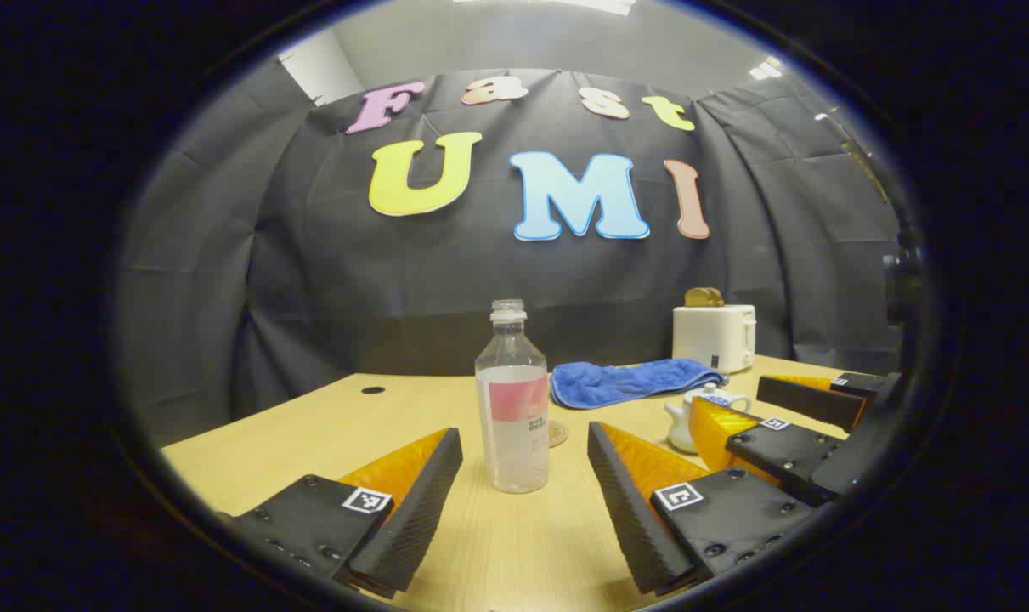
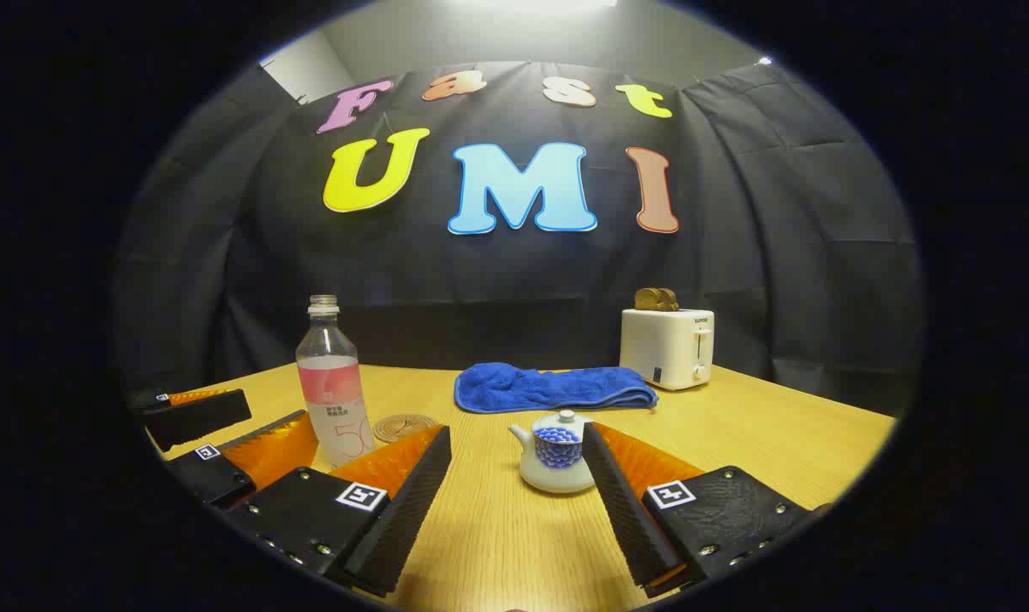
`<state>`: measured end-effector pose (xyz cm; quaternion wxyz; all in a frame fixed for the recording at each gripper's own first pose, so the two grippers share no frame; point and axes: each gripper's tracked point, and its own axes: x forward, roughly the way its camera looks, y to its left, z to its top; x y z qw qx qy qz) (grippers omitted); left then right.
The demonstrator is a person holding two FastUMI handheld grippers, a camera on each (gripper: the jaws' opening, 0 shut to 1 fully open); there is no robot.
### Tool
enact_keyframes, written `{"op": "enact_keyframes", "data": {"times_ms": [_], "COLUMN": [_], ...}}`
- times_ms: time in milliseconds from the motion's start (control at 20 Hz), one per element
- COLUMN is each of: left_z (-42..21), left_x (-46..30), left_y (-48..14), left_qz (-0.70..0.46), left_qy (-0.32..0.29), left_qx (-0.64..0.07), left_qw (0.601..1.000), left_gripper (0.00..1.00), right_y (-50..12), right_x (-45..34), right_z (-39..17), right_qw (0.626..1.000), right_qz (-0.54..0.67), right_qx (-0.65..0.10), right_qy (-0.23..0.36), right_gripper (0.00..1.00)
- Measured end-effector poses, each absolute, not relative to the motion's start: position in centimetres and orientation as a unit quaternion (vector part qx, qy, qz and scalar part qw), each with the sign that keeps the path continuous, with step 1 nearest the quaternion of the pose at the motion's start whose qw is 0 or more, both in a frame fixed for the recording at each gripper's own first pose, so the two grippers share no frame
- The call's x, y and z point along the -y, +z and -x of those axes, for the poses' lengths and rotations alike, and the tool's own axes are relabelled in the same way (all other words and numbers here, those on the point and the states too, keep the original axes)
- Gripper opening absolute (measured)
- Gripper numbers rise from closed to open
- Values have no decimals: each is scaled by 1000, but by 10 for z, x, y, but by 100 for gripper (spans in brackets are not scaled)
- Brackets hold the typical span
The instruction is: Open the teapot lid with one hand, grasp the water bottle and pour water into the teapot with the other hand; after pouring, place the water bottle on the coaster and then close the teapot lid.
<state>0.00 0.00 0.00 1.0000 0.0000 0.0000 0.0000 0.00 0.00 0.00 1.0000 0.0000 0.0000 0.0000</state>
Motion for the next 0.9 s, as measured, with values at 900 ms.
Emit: {"op": "enact_keyframes", "data": {"times_ms": [900], "left_z": [-15], "left_x": [-2], "left_y": [71], "left_qz": [38], "left_qy": [2], "left_qx": [25], "left_qw": [999], "left_gripper": [100], "right_y": [49], "right_x": [34], "right_z": [-22], "right_qw": [1000], "right_qz": [-12], "right_qx": [2], "right_qy": [-8], "right_gripper": [85]}}
